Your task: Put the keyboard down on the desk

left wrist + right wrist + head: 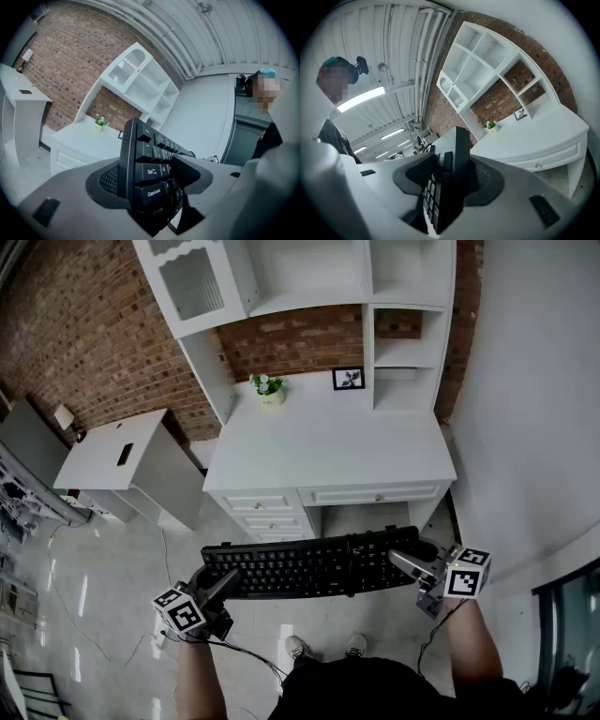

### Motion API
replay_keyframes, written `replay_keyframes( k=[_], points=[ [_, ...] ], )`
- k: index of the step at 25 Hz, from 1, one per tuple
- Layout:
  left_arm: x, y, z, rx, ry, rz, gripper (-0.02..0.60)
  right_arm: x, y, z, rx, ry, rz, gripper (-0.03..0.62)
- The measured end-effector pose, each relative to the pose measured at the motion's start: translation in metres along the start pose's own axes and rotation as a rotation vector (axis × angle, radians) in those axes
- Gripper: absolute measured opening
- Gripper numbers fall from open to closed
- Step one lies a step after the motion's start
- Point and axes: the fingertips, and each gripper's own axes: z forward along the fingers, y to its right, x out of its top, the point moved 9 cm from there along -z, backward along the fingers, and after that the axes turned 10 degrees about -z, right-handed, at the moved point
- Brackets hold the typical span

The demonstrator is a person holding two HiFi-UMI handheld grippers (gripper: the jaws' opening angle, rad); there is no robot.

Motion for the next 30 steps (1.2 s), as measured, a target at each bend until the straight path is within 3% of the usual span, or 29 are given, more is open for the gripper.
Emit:
replay_keyframes(
  k=[30],
  points=[
    [0.017, 0.021, 0.014, 0.017, -0.008, 0.024, 0.316, 0.015, 0.006, -0.010, -0.012, 0.046, 0.021, 0.204]
  ],
)
